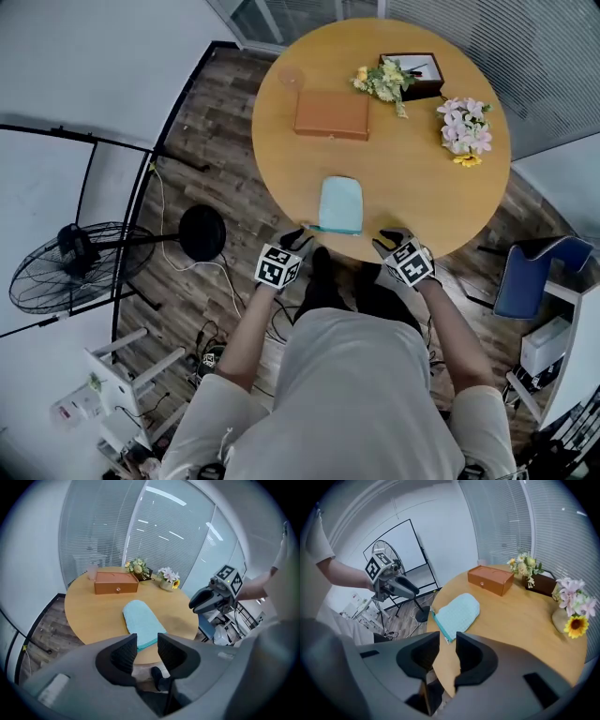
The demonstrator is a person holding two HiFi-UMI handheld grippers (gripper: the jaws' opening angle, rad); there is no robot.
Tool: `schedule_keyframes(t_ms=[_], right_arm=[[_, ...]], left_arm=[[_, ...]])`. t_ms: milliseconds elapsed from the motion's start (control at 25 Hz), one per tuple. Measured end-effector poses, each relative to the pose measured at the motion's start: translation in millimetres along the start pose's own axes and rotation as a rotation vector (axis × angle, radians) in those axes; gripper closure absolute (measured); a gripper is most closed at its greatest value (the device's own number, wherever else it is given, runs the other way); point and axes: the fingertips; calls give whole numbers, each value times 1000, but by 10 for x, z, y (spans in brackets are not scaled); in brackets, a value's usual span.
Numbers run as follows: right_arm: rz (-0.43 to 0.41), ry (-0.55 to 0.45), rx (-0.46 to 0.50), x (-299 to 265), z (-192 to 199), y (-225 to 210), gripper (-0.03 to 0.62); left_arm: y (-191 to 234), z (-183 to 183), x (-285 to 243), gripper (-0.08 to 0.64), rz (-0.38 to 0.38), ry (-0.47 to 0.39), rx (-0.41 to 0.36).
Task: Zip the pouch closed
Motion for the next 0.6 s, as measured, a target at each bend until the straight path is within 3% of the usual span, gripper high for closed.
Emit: schedule_keyframes(t_ms=[360,600], right_arm=[[117,-93,17,490,-533,-214,509],[148,-224,73,986,-1048,215,510]], left_arm=[[-323,-651,650,419,-110,-254,1],[-531,-994,1331,419,-148,-384,4]])
Point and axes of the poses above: the fingertips, and each gripper's own axes: x backward along the fingers, y to its left, z out of its underside, and after that the axes turned 12 degrees about -y, right-handed
